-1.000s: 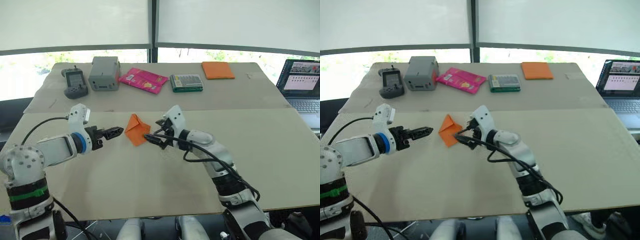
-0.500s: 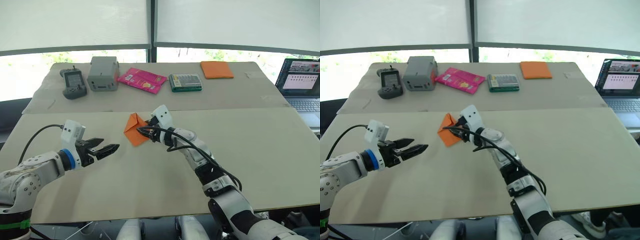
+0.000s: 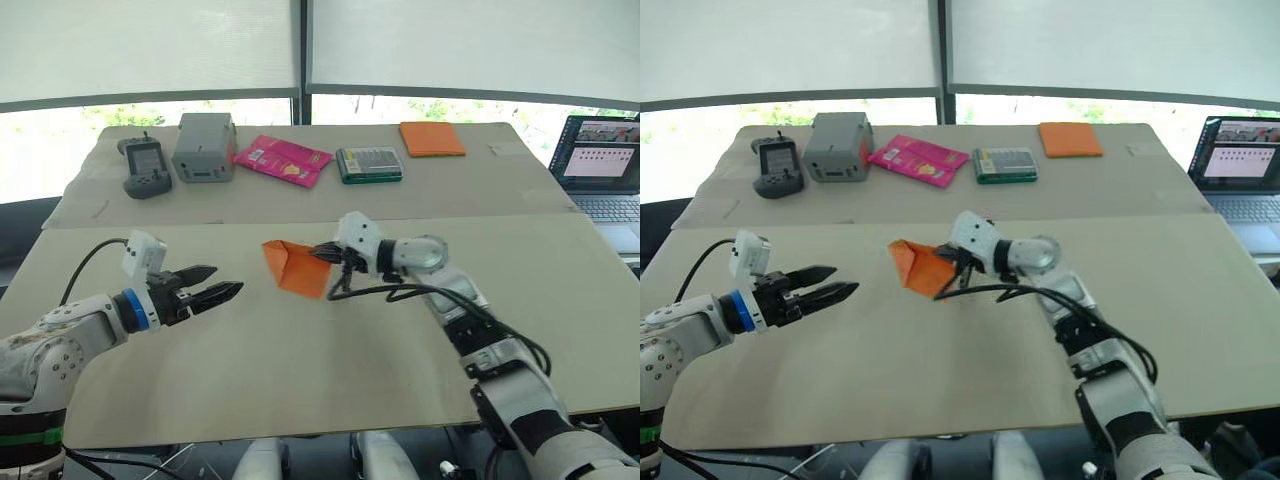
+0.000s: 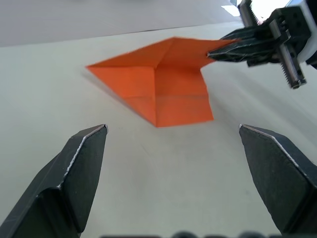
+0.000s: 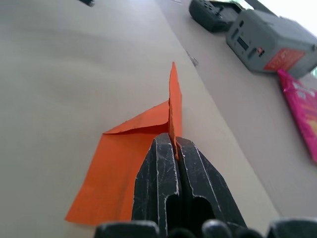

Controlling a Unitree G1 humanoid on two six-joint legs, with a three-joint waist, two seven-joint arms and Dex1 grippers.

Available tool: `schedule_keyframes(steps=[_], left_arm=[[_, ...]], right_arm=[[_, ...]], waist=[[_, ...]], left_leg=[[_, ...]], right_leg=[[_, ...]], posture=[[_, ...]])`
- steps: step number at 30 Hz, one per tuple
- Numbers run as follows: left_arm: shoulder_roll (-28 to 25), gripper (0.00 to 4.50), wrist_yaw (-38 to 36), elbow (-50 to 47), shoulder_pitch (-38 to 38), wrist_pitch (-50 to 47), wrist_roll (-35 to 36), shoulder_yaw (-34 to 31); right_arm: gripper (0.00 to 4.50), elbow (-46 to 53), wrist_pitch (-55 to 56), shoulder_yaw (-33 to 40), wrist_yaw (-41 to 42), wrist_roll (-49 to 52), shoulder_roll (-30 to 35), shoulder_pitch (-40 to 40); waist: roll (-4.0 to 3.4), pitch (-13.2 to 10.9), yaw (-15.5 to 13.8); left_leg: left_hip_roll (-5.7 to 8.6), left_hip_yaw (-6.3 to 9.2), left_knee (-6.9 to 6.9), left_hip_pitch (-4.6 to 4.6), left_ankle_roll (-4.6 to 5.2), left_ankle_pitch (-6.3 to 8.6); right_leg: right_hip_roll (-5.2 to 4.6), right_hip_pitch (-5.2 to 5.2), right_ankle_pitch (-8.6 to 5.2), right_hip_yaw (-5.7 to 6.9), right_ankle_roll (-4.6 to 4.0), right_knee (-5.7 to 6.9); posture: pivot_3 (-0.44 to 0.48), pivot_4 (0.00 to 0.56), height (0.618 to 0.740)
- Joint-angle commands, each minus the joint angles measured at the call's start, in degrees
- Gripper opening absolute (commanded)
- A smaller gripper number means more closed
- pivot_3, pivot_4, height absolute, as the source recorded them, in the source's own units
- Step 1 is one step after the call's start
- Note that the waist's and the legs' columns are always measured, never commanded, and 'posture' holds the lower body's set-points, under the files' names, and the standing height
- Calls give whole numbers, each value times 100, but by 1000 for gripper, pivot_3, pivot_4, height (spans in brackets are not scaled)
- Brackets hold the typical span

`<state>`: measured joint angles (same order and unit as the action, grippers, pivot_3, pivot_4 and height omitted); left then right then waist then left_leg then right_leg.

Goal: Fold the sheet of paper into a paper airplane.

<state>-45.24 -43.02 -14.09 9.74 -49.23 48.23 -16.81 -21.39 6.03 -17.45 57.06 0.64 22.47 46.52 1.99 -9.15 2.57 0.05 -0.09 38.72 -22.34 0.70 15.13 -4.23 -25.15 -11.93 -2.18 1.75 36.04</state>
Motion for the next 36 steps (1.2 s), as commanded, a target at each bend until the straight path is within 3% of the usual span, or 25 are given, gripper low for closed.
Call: schedule_keyframes(steps=[1, 5, 13, 22, 36], left_arm=[[-19, 4500, -232, -65, 110, 220, -183, 186], [23, 4500, -429, -6, 214, 360, -381, 464], [77, 4500, -767, 328, 542, 713, -878, 914], [297, 4500, -1231, 941, 1241, 1528, -1627, 1540], [811, 4500, -1857, 1425, 1719, 2267, -2629, 2705]], right_arm=[[51, 330, 684, -82, 610, 70, 240, 27], [51, 175, 1784, -354, 888, -235, 512, -252], [51, -368, 3165, -662, 393, -1109, 664, -561], [51, -320, 3430, -780, -43, -1510, 690, -864], [51, -179, 3978, -988, 662, -1035, 1183, -885]], waist=[[0, 0, 6], [0, 0, -12], [1, 0, -24], [1, 0, -45], [1, -1, -79]], left_leg=[[-1, -1, 0, 0, 0, 0], [-1, -2, 0, 0, 3, 2], [1, -5, 9, 0, 4, 2], [4, -8, 15, 0, 6, 2], [5, -13, 26, 2, 18, 7]], right_leg=[[2, 0, 0, -1, 0, 0], [-1, 1, 0, -1, 0, 0], [-5, 2, 0, -3, 0, 2], [-3, 6, 0, -4, 0, 4], [1, 15, 0, -5, 1, 2]], posture=[[0, 150, 740], [0, 150, 740], [0, 150, 740], [0, 150, 740], [0, 150, 740]])
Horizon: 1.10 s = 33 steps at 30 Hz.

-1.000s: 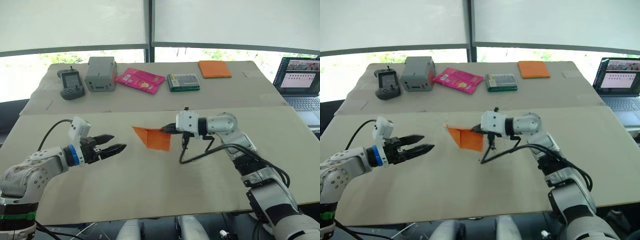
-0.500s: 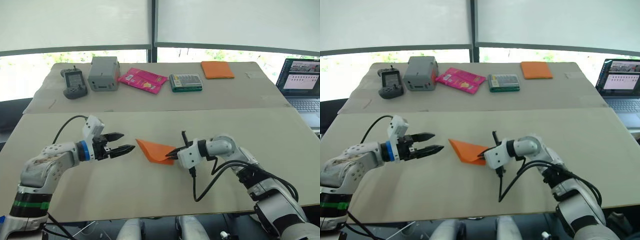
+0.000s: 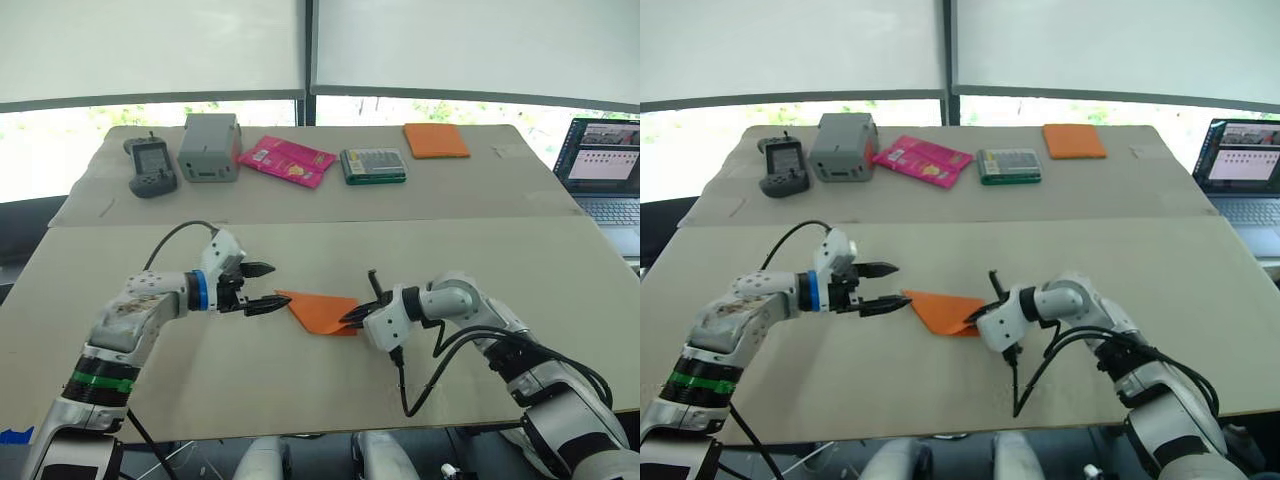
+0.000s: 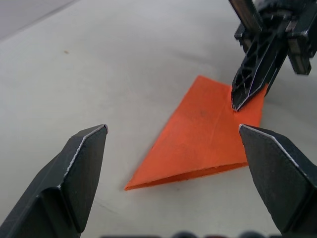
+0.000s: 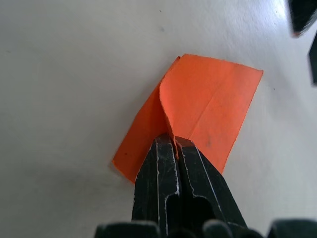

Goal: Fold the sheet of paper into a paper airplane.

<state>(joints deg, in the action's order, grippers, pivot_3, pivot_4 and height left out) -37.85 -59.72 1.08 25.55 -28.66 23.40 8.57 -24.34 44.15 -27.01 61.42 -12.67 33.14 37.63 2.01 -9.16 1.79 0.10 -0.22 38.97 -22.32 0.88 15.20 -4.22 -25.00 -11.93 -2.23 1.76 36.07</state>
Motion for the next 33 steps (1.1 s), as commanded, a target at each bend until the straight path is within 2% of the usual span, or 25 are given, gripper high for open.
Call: schedule_keyframes(steps=[1, 6, 7, 8, 13, 19, 24, 33], left_arm=[[98, 4500, -241, -101, 158, 233, -178, 215], [199, 4500, -687, 216, 427, 781, -550, 552], [228, 3975, -748, 327, 499, 867, -610, 585], [244, 3747, -833, 411, 547, 943, -652, 616], [385, 2068, -1336, 566, 647, 1127, -543, 663], [516, 19, -1404, 461, 465, 1293, -762, 758], [479, 19, -1243, 466, 241, 1558, -1296, 1088], [553, 19, -1062, 529, 71, 1506, -1608, 1262]], right_arm=[[51, 116, 168, -55, 305, 352, 135, 1], [51, 430, 347, -217, 793, 753, 404, -134], [0, 420, 398, -231, 847, 763, 453, -153], [0, 409, 430, -237, 888, 779, 486, -165], [0, 374, 452, -215, 930, 814, 535, -182], [0, 371, 312, -155, 749, 714, 456, -220], [0, 424, 226, -133, 675, 696, 454, -236], [0, 597, 109, -23, 731, 954, 581, -369]], waist=[[0, 0, -2], [0, 0, -33], [0, 0, -54], [0, 0, -66], [0, 0, -87], [0, 0, -90], [0, 0, -88], [0, 0, -97]], left_leg=[[0, 0, 0, 0, 0, 0], [-1, 0, 1, 1, 2, 0], [-1, -1, 2, 2, 2, 0], [0, -2, 3, 2, 4, -1], [1, -5, 6, 3, 8, 0], [-1, -5, 10, 3, 9, 0], [-2, -7, 10, 7, 11, 1], [-4, -5, 11, 46, 20, 5]], right_leg=[[0, 0, 0, 0, 0, 1], [1, 1, 0, 0, 0, 0], [0, 3, 0, 0, 0, 1], [0, 2, 0, 0, 0, 0], [2, 5, 0, 1, 0, -1], [2, 6, 0, 0, 0, 1], [4, 9, 0, -2, 0, 1], [3, 55, -2, 1, 2, -6]], posture=[[0, 150, 740], [0, 150, 740], [0, 150, 740], [0, 150, 740], [0, 150, 740], [0, 150, 740], [0, 150, 740], [0, 150, 740]])
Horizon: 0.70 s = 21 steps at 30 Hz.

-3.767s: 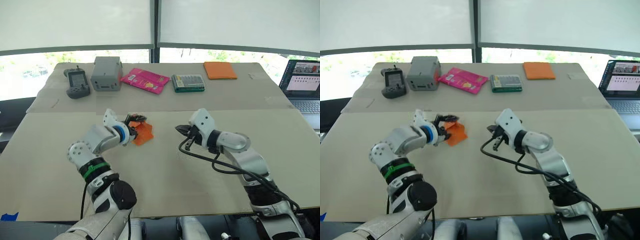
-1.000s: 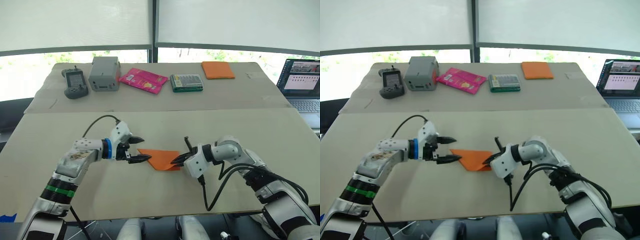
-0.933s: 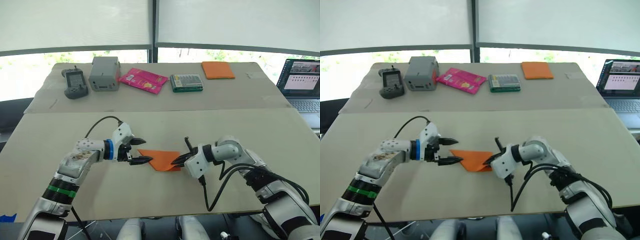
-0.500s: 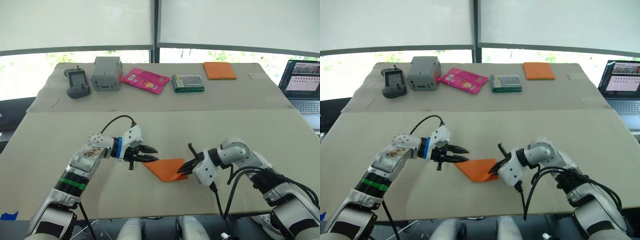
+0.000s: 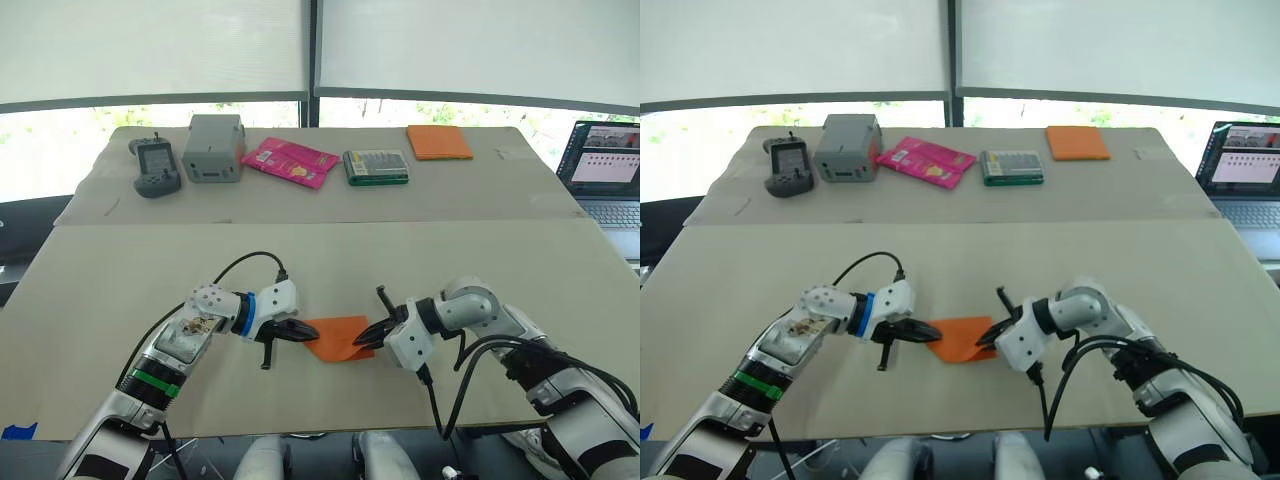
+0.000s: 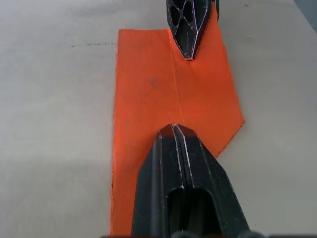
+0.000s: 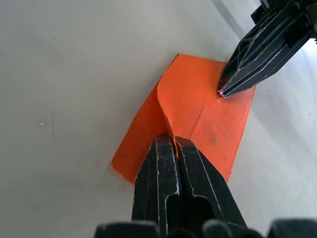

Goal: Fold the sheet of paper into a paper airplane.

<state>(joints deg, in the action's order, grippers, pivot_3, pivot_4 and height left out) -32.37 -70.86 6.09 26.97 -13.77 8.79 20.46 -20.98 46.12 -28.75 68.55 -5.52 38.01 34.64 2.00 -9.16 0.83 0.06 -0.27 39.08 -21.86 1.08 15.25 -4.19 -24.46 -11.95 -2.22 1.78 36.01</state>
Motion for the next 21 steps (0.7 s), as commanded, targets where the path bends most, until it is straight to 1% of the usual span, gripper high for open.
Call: schedule_keyframes(steps=[1, 5, 8, 10, 13, 15, 21], left_arm=[[7, 19, 69, 74, -53, 52, -164, 58], [27, 19, 56, 243, 8, 64, -97, -45], [-16, 19, 40, 284, -78, 182, -180, 7], [-19, 19, 23, 211, -183, 170, -160, 32], [48, 0, 97, 168, -266, 57, -66, -40], [78, 0, 122, 195, -263, 27, -35, -78], [60, 0, 24, 536, -77, 174, -89, -146]], right_arm=[[0, 302, -145, 180, 22, 299, 113, -120], [0, 409, -428, 305, -47, 527, 150, -408], [0, 560, -918, 454, -142, 634, 151, -645], [0, 833, -1286, 571, -135, 952, 116, -817], [913, 1243, -1631, 745, -324, 906, 178, -1110], [1618, 1486, -1837, 892, -471, 883, 224, -1355], [1618, 1952, -2311, 1198, -685, 965, 266, -1811]], waist=[[0, 0, -5], [0, 0, -14], [-1, 1, -19], [-1, 1, -20], [-2, 1, -17], [-2, 1, -22], [-2, 1, -19]], left_leg=[[-1, 1, 0, 7, 2, 1], [-1, 2, 0, 17, 4, 2], [-1, 2, 0, 18, 5, 3], [0, 2, 1, 18, 5, 3], [-2, 3, 1, 21, 8, 5], [-2, 4, 0, 22, 9, 5], [3, 1, 1, 25, 9, 5]], right_leg=[[0, 9, -1, 1, 1, -3], [-5, 20, -2, 0, 4, -3], [-6, 22, -2, 0, 4, -3], [-9, 23, -3, -2, 4, -3], [-8, 27, -3, -1, 5, -2], [-8, 27, -4, 0, 6, -1], [-6, 31, -6, -2, 10, -1]], posture=[[0, 150, 740], [0, 150, 740], [0, 150, 740], [0, 150, 740], [0, 150, 740], [0, 150, 740], [0, 150, 740]])
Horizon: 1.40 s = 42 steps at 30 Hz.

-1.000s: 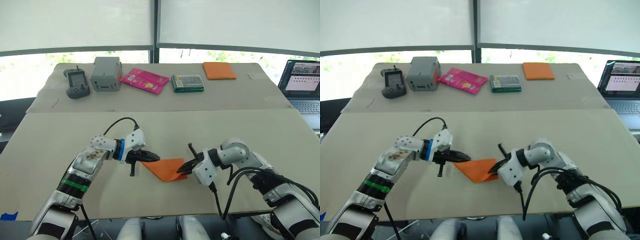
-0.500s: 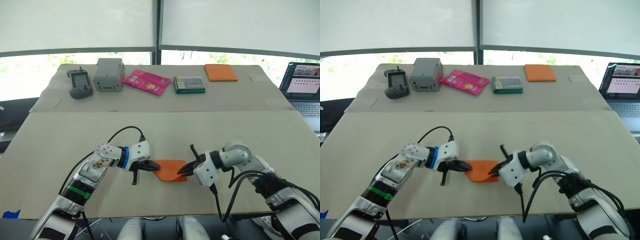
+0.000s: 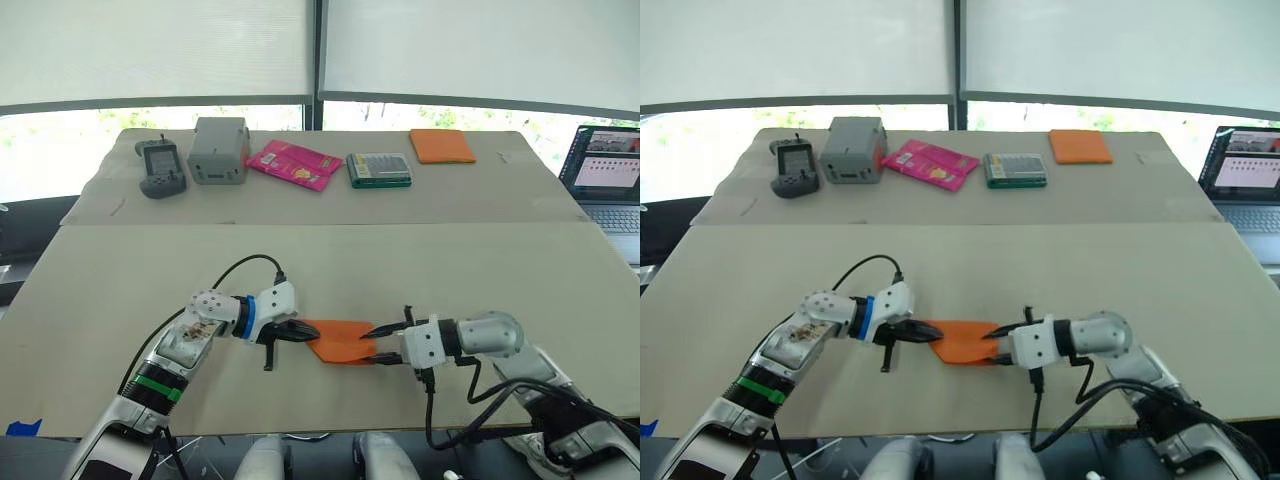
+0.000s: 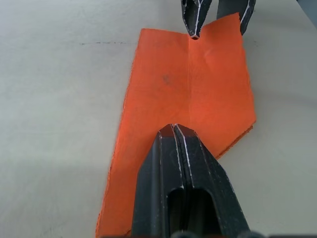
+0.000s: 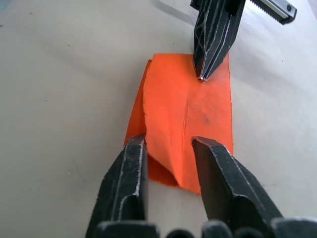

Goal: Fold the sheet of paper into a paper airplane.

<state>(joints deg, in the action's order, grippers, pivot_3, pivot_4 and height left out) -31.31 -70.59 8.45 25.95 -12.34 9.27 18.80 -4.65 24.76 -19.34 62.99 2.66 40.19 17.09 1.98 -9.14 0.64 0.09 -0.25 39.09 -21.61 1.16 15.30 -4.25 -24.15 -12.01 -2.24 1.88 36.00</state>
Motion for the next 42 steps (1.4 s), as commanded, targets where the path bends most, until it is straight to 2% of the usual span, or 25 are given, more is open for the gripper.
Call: schedule_keyframes(steps=[1, 5, 9, 10, 11, 16, 24, 38, 42], left_arm=[[-45, 0, -19, 346, 62, 48, -140, 11], [-29, 0, -65, 476, 148, 137, -159, 22], [-14, 0, -71, 589, 197, 227, -192, 36], [-44, 0, -96, 618, 209, 264, -233, 65], [-84, 0, -134, 641, 215, 301, -276, 100], [-245, 0, -301, 704, 160, 418, -354, 176], [-260, 0, -229, 720, 108, 306, -280, 40], [-154, 0, 17, 622, -54, 251, -179, -179], [-126, 0, 35, 624, -47, 294, -181, -192]], right_arm=[[1618, 348, -253, 288, -151, 168, 29, -90], [1618, 305, -350, 298, -179, 160, -39, -70], [490, 375, -682, 328, -22, 459, -155, -33], [144, 485, -1263, 357, 95, 788, -176, -38], [24, 585, -1734, 372, 193, 1036, -175, -33], [24, 834, -3613, 455, 389, 1829, -220, 277], [24, 591, -6048, 743, 25, 2598, -508, 649], [24, 412, -7942, 1203, -781, 2987, -1070, 820], [24, 234, -8161, 1258, -851, 2953, -1109, 939]], waist=[[0, 0, 1], [0, 0, 4], [0, 0, 4], [0, 0, 4], [0, 0, 4], [-2, 1, 18], [-2, 1, 25], [-3, 5, 24], [-4, 10, 23]], left_leg=[[1, 0, 0, 3, 0, 0], [1, -2, 1, 9, 0, 0], [1, -3, 1, 9, 0, 0], [1, -3, 1, 8, 0, 0], [1, -3, 1, 8, 0, 0], [-3, -1, 1, 9, 1, 0], [-4, 0, 0, 7, 1, 1], [-6, 2, 0, 7, 1, 1], [-6, 2, 0, 8, 1, 1]], right_leg=[[2, 3, 0, 0, 0, 0], [6, 6, 0, -1, 0, 2], [6, 6, 0, -1, 0, 2], [7, 6, 0, -1, 0, 2], [6, 6, 0, -2, 0, 2], [7, 6, 0, -2, -1, 3], [9, 2, 0, -2, -1, 4], [13, 2, 0, -1, -1, 6], [13, 2, 0, -1, -1, 6]], posture=[[0, 150, 740], [0, 150, 740], [0, 150, 740], [0, 150, 740], [0, 150, 740], [0, 150, 740], [0, 150, 740], [0, 150, 740], [0, 150, 740]])
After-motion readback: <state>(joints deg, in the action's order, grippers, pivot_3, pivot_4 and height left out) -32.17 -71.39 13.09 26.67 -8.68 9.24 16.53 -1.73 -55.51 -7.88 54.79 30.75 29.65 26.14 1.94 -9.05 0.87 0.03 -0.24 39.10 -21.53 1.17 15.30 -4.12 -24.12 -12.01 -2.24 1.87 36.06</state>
